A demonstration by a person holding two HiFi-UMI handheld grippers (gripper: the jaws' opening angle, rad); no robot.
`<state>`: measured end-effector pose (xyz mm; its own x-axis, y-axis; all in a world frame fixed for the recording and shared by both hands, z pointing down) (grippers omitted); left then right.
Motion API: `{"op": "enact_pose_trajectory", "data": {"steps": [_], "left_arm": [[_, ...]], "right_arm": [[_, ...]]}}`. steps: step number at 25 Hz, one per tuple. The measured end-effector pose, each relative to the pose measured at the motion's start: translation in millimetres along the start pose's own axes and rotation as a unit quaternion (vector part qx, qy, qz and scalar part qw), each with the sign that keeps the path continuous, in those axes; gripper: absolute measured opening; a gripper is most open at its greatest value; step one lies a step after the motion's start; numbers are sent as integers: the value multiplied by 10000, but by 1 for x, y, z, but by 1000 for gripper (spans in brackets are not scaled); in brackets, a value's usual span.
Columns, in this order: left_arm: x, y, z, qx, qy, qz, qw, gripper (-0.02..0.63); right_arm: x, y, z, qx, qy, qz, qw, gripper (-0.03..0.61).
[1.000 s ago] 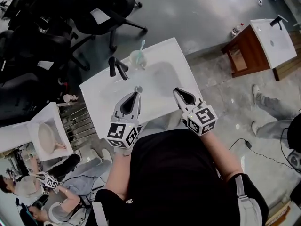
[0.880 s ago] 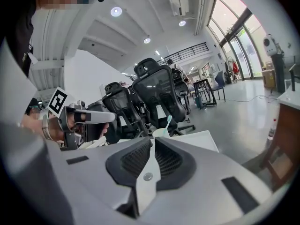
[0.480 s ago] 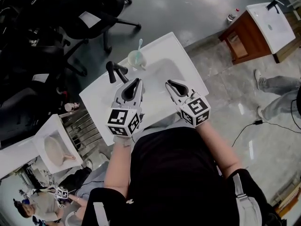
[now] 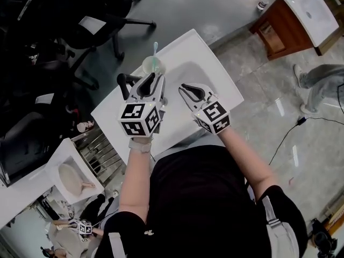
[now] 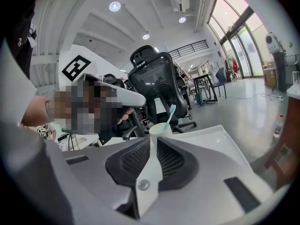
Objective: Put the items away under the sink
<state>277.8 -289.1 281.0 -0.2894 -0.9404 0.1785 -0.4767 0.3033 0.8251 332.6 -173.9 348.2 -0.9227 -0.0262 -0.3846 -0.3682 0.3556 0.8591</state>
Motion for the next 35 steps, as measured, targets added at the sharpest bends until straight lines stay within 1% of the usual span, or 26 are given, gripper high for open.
{"op": "enact_pose_trajectory", "data": {"steps": [4,7,12,19,24,25,27,30,34,35], "left_arm": [[16,-8,-20,133,-113,129,9998,135],[28,-11,-35,310,-240,118,9992,154],[47,-8,-57,655,-384,100,9971,176],[61,1,-89,1149,-527,-54,9920,189],[69,4,-109,1347,-568,-149,9891,189],[71,5,-112,1378,-568,-150,9887,189],[73,7,-117,1442,-557,-148,9879,189],[77,14,-125,1562,-533,-178,9861,189],[85,21,-129,1624,-646,-190,9844,189],[86,22,-130,1622,-674,-211,9842,181]], "right_arm": [[-2,4,-19,79,3,30,10000,41],[-2,13,-31,94,-53,-13,9999,42],[-7,21,-49,134,-25,-63,9999,43],[-14,34,-75,293,-23,-49,9996,43],[-18,41,-93,408,-93,-1,9991,46],[-18,42,-97,441,-127,6,9989,59],[-17,45,-103,522,-195,23,9984,117],[-15,51,-112,634,-239,89,9977,117],[-13,56,-122,732,-226,164,9969,117],[-13,57,-123,749,-210,214,9967,117]]}}
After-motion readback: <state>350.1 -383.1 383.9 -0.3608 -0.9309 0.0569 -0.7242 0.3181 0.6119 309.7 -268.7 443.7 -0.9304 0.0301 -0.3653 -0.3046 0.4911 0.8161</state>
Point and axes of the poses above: the fingertips, and each gripper's own axes: z backward along the fingers, x to its left, y out of its underside, the point moved 5 cm from there along z, backward along the fingers, and after that the axes turned 3 degrees about -z, right-handed, at the moved point
